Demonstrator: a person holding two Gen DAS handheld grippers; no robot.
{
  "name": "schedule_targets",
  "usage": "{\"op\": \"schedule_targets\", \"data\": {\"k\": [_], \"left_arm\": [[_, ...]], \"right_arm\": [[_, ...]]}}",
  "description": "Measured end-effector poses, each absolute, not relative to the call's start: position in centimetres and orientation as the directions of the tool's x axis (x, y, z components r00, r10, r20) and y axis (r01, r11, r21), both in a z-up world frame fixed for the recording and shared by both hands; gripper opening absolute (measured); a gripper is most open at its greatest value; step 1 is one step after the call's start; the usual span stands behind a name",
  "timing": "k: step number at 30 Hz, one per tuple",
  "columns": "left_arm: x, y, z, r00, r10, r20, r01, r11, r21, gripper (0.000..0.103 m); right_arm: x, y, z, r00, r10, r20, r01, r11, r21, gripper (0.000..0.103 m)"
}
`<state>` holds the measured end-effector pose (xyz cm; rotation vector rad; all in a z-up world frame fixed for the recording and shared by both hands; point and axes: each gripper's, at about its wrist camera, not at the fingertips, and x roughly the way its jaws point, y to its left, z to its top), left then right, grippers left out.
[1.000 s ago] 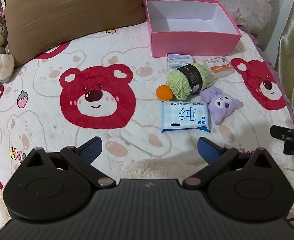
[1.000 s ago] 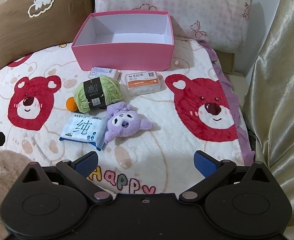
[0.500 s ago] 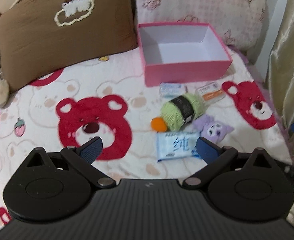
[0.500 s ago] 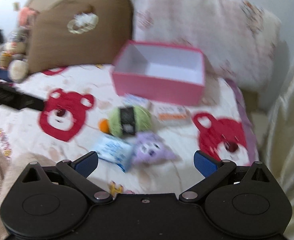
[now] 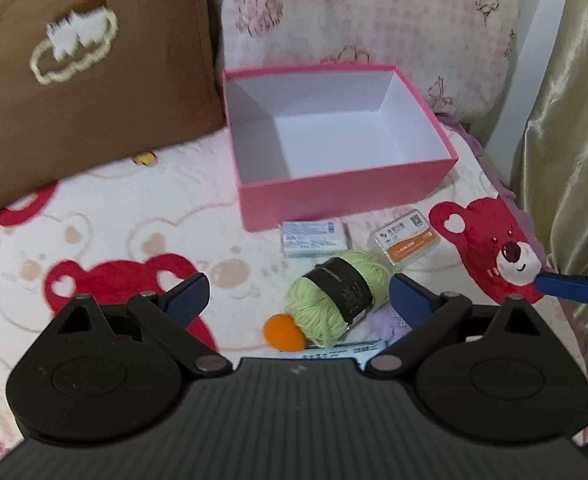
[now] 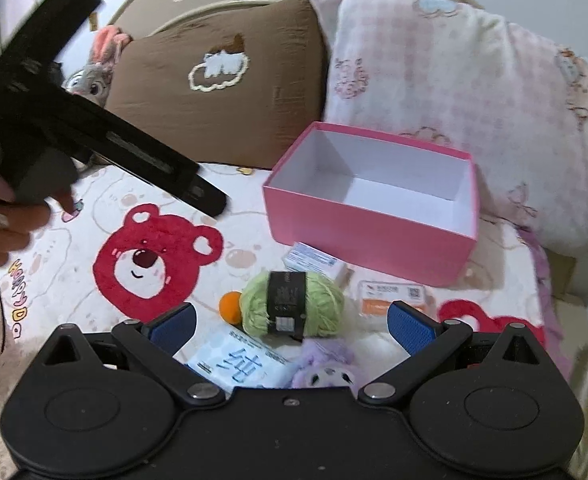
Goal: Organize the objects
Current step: 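Move the left gripper to the green yarn ball and close on it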
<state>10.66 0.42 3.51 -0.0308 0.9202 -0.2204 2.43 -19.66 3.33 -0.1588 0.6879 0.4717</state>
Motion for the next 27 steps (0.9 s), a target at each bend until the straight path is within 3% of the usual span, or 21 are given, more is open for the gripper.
{"op": "schedule_targets", "data": {"k": [6,9,14,19,27], "left_arm": [[12.4,1.3,-1.7,0.542,-0.273,-0.795,0.124,0.961,-0.245,0.097],[14.0,1.5,-3.6,0.485,-0.31,-0.818,0.137,0.95,-0.279,0.089],[14.8,2.3,-5.4,0.491,-0.365,-0.791,0.158,0.93,-0.332,0.088],[14.9,2.9,-8.0,0.452,-0.437,-0.778,0.165,0.898,-0.409,0.072],[15.2,2.3,-9.2,0.439,-0.458,-0.773,0.173,0.887,-0.428,0.056]], "right_arm": [[4.8,-18.4,0.2,0.643,0.389,-0.66,-0.527,0.85,-0.012,0.103],[6.6,-18.4,-1.6,0.618,0.385,-0.685,-0.511,0.859,0.021,0.103],[8.1,-18.1,-3.4,0.632,0.388,-0.671,-0.501,0.865,0.029,0.103],[9.5,-17.0,-5.4,0.601,0.391,-0.697,-0.545,0.838,0.0,0.103],[11.3,-17.1,-8.6,0.571,0.384,-0.726,-0.562,0.827,-0.004,0.103]]}}
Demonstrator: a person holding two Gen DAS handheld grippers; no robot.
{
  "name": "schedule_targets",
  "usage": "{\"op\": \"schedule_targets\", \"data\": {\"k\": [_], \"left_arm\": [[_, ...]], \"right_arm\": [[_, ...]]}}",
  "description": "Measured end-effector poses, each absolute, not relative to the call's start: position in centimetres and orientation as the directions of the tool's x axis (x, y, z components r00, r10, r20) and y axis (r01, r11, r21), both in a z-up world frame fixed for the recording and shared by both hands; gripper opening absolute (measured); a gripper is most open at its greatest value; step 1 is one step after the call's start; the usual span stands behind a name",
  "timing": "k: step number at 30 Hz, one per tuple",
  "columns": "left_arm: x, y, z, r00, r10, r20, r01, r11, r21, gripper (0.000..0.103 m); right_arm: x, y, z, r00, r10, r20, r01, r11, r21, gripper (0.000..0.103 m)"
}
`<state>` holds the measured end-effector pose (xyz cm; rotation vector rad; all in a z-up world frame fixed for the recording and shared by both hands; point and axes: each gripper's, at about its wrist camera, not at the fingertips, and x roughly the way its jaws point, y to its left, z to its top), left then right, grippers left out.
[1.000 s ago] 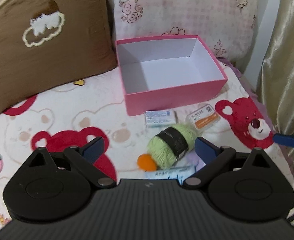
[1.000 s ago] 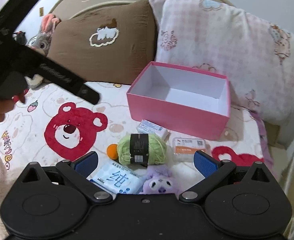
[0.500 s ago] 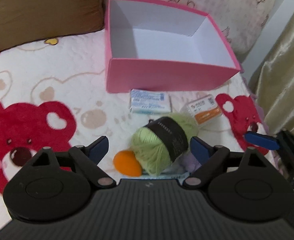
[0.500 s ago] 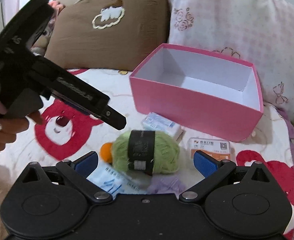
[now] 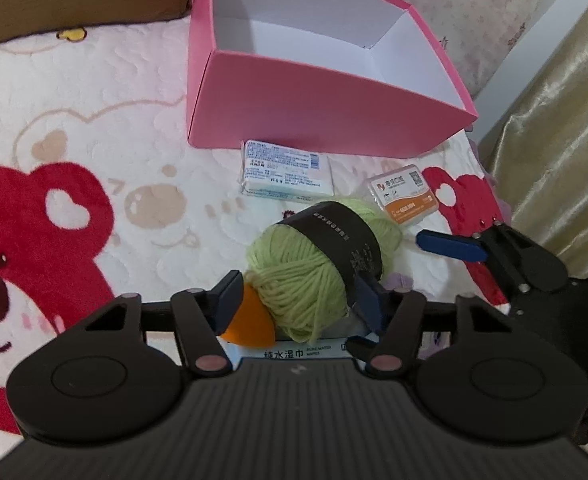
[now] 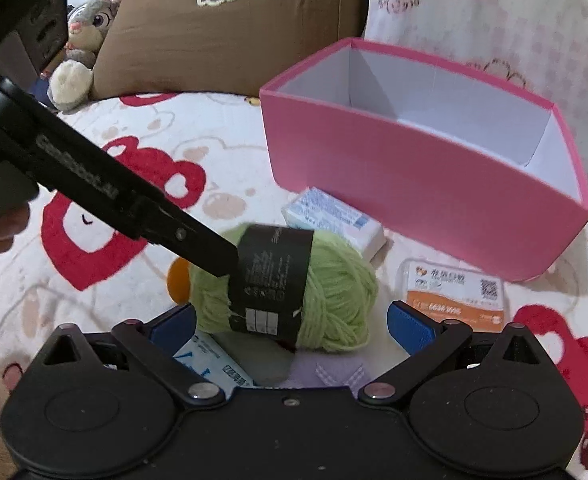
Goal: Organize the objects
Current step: 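Move the left gripper to the green yarn ball and close on it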
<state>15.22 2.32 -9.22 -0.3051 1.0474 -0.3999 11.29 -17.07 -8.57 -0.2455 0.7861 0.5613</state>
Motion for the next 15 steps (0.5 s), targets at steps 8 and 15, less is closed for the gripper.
{"op": "schedule_targets", "data": {"k": [8,15], "left_arm": [[15.8,1.8,-9.5,0.459,-0.488,-0.742,0.203,0.871,-0.447,0.041],[16.1,1.6,-10.0,0.459,-0.503,-0.732,0.214,0.863,-0.458,0.041]], "right_arm": [[13.2,-16.3,-10.4,0.557,0.398,-0.729,-0.598,0.801,-0.02,0.102],[14.4,-16.2,-11.2,0.535,0.405,-0.741,-0.559,0.828,0.048,0.094]]}}
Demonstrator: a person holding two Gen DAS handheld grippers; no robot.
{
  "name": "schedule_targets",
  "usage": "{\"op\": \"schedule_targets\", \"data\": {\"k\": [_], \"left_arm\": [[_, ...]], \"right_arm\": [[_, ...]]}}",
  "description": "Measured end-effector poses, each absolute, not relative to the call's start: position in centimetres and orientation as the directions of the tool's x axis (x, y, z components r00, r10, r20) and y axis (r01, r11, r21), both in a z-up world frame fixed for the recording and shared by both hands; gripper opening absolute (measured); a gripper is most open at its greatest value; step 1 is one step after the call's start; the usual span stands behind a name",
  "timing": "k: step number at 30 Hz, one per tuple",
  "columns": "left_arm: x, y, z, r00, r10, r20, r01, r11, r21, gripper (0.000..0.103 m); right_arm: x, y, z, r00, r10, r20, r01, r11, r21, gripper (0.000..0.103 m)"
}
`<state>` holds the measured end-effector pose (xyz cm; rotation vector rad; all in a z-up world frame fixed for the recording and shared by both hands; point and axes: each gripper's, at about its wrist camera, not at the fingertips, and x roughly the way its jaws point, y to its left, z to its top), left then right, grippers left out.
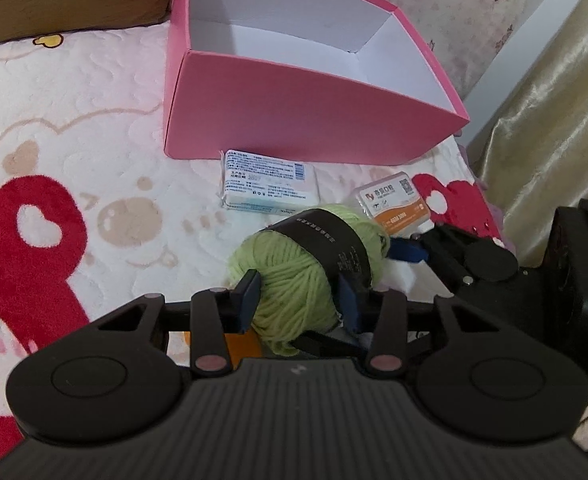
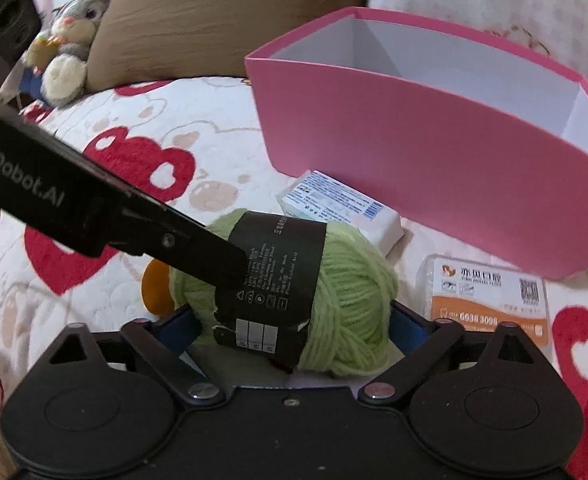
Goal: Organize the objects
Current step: 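Move the left gripper to the green yarn ball and close on it, then carry the yarn ball with the left gripper into the pink box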
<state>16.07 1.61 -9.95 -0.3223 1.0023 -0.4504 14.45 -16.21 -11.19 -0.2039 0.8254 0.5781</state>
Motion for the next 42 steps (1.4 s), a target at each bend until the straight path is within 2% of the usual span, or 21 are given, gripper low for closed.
{"op": "schedule_targets", "data": {"k": [8,12,27,37,42], "left_arm": [[15.7,1.6,-9.6,0.445,-0.534,-0.719,0.237,0.845,-0.48,0.041],[14.7,1.5,-8.2,0.474,-0.523,-0.708,0.269,0.852,-0.449,0.041],[11.4,1.8,-1.3,0.544,-0.577,-0.609,0.362,0.817,-0.449,0.041],[14.0,-1.4,6.8,0.532,-0.569,-0.627,0.437,0.819,-0.371,0.042],[17.0,-4.2,9.2,0.529,-0.521,-0.669,0.436,0.844,-0.312,0.043]], "right_arm": [[13.3,-16.1,-10.1,0.565,0.374,-0.736,-0.488,0.87,0.068,0.083],[12.7,-15.9,-8.8,0.582,0.373,-0.723,-0.472,0.878,0.073,0.081],[8.4,-14.9,-2.0,0.719,0.318,-0.618,-0.464,0.882,-0.085,0.079],[9.6,-16.9,4.4,0.784,0.283,-0.552,-0.405,0.908,-0.109,0.079],[12.8,-18.5,6.3,0.769,0.275,-0.577,-0.384,0.921,-0.072,0.079]]}}
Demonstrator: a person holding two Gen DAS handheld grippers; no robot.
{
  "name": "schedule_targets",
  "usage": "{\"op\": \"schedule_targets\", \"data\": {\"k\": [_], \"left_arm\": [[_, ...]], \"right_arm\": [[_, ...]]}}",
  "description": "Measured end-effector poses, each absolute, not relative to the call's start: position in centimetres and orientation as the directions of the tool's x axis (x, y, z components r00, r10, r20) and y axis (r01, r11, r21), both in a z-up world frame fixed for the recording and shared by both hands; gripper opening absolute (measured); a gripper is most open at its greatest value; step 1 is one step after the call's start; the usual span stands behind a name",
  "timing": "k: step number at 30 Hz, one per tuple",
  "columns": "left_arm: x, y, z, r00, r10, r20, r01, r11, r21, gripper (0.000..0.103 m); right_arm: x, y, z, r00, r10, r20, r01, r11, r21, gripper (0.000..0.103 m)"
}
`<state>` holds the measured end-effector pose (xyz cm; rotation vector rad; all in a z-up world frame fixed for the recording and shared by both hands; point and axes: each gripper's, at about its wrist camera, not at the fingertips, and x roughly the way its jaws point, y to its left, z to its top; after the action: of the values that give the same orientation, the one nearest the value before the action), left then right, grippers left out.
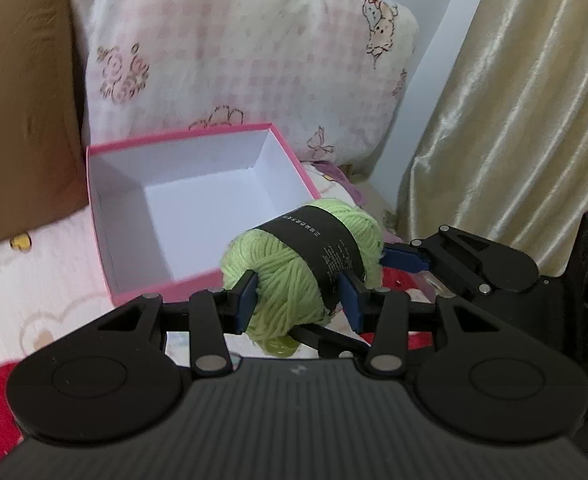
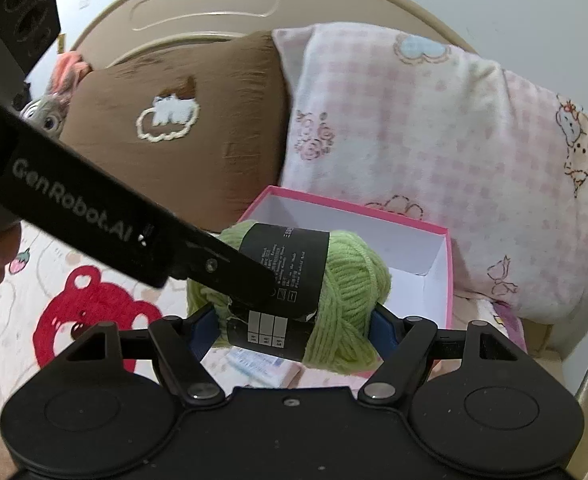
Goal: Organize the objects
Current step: 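Carry the yarn ball with the left gripper into the pink box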
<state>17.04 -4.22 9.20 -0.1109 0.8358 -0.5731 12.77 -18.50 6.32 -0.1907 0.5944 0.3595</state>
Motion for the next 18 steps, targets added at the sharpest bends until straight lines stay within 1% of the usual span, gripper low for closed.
{"op": "schedule_targets", "data": {"k": [2,9,14,18], "left_arm": [[18.6,-5.1,9.3,0.528,-0.505,-0.683,0.436,0.851,-0.292,0.043],[25.7,-7.0,6.9,0.524,-0.472,-0.709,0.376,0.875,-0.304,0.043],[30.9,-7.3,3.9,0.519,-0.461,-0.72,0.317,0.886,-0.338,0.043],[34.1,-7.3,1.0,0.502,-0.462,-0.731,0.28,0.887,-0.368,0.043]], "right_arm": [[14.8,-19.2,6.5,0.758,0.277,-0.59,-0.375,0.926,-0.046,0.079],[22.8,-21.5,5.1,0.688,0.301,-0.66,-0.325,0.942,0.09,0.079],[28.0,-21.6,2.7,0.658,0.285,-0.696,-0.303,0.948,0.101,0.079],[31.4,-21.5,0.0,0.636,0.268,-0.724,-0.311,0.947,0.077,0.079]]}}
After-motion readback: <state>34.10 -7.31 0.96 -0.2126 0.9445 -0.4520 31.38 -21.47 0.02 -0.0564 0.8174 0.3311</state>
